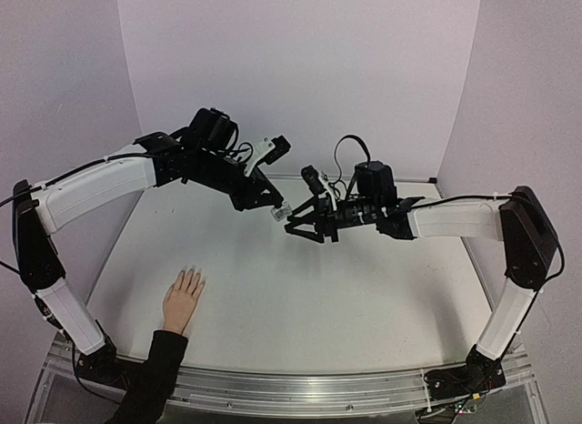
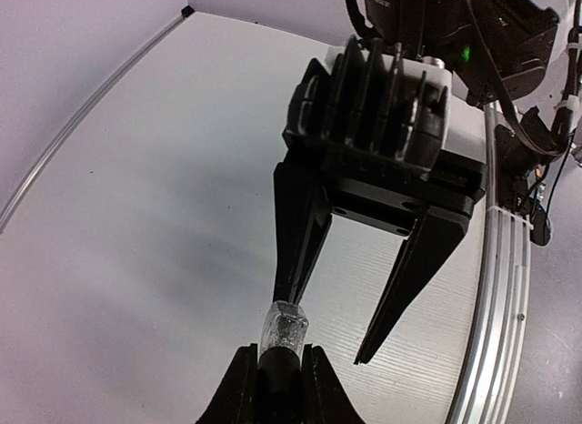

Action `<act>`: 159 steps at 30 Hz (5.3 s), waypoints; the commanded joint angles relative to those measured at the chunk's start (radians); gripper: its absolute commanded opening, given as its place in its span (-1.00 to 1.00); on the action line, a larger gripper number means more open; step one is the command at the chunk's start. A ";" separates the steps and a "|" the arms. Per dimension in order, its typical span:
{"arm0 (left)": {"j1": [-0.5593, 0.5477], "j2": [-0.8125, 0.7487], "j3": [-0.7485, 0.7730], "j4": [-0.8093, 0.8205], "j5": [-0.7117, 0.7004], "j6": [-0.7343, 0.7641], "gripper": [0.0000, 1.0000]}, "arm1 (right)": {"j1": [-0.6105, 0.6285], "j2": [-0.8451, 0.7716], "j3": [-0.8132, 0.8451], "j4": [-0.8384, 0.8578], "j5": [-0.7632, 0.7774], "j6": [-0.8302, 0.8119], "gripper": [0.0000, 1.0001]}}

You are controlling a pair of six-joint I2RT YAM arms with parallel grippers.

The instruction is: Paint the nails

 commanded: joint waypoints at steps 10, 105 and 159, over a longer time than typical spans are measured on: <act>-0.007 0.037 0.094 -0.111 0.164 0.051 -1.00 | 0.041 0.030 0.083 0.094 -0.080 -0.023 -0.20; 0.074 -0.123 -0.296 0.838 0.445 -0.617 0.03 | 0.084 -0.162 0.016 0.129 0.235 0.247 -1.00; 0.095 -0.259 -0.354 0.831 0.072 -0.783 0.69 | 0.104 -0.160 0.031 0.197 0.404 0.163 -1.00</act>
